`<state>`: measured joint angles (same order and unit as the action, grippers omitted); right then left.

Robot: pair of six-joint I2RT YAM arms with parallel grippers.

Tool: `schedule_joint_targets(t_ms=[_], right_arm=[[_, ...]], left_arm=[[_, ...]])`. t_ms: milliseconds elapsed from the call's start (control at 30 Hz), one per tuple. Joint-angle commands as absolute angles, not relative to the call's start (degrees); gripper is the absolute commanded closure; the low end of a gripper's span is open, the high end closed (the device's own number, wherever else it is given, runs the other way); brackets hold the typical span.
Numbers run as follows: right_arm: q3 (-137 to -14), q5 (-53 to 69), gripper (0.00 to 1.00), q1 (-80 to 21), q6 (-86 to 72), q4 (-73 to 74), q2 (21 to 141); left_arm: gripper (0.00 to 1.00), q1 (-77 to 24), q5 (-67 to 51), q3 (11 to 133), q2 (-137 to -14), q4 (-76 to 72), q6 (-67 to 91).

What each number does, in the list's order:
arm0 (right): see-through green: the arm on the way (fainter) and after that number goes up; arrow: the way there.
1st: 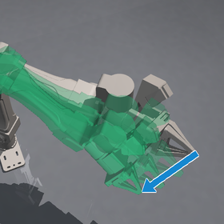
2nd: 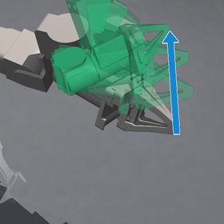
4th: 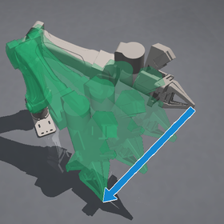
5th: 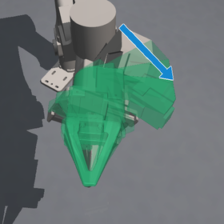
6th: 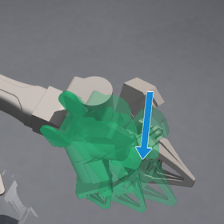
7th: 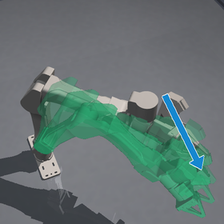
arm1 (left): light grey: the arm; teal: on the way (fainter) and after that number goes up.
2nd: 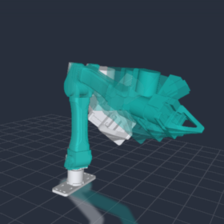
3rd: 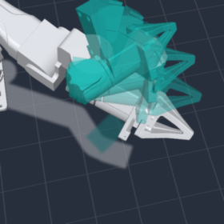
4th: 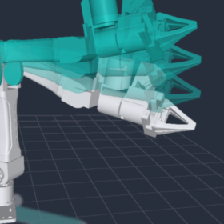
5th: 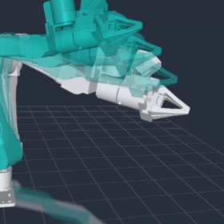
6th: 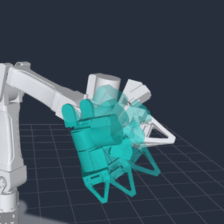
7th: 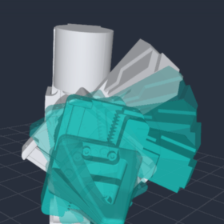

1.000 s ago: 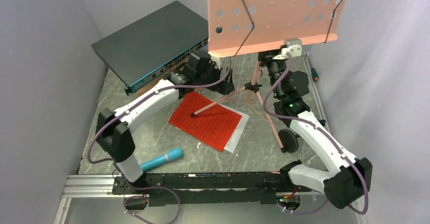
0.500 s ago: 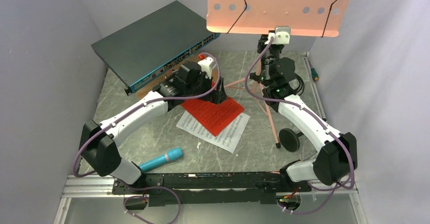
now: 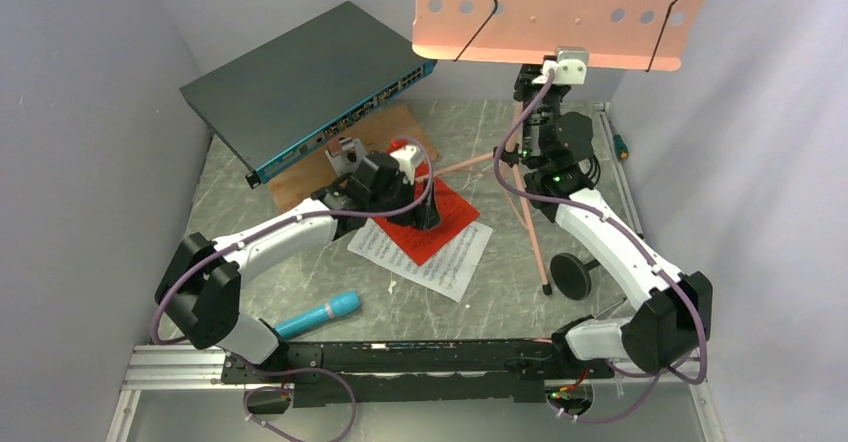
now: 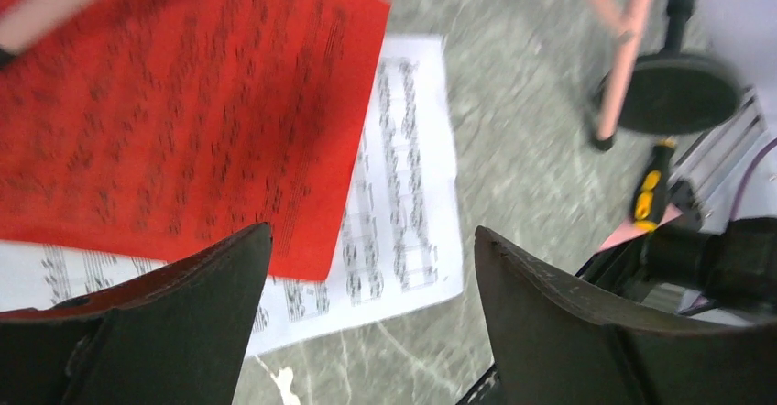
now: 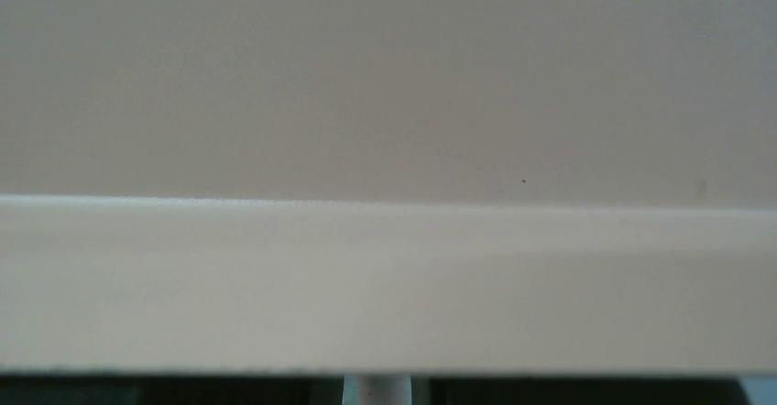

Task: Set up the instrument practice props

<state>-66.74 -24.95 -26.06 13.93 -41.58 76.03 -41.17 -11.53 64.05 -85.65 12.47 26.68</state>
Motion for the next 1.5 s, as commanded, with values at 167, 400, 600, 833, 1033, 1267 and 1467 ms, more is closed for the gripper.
schedule_joint_targets(t_ms=[167, 400, 600, 833, 1033, 1267, 1467], right_arm=[[-70.87, -24.49, 1.00, -25.18, 16.24, -57.98, 66.42], [-71.42, -26.54, 1.00, -24.72, 18.62, -60.50, 68.46], [-72.29, -27.60, 1.00, -24.11, 23.53, -61.44, 69.70], [-71.05, -28.81, 1.00, -22.82, 25.07, -62.11, 70.06], [-70.19, -28.83, 1.00, -22.50, 26.31, -62.83, 70.47], [-66.07, -28.74, 1.00, -22.54, 24.11, -62.34, 68.59], [-64.07, -29.00, 1.00, -23.88, 21.63, -59.40, 66.79]], left_arm=[[0.16, -47.71, -4.73, 53.15, -80.81, 0.85, 27.29], [0.14, -48.16, -0.57, 55.43, -88.31, -0.10, 27.29], [0.12, -48.08, -0.16, 62.48, -97.59, 4.82, 24.63], [0.09, -47.63, 2.16, 64.25, -103.53, 8.04, 25.68], [0.09, -47.64, 1.93, 58.96, -102.47, 12.77, 29.26], [0.08, -47.63, 1.63, 51.79, -94.49, 17.60, 34.21], [0.07, -47.64, 2.51, 52.51, -89.25, 23.51, 34.69]])
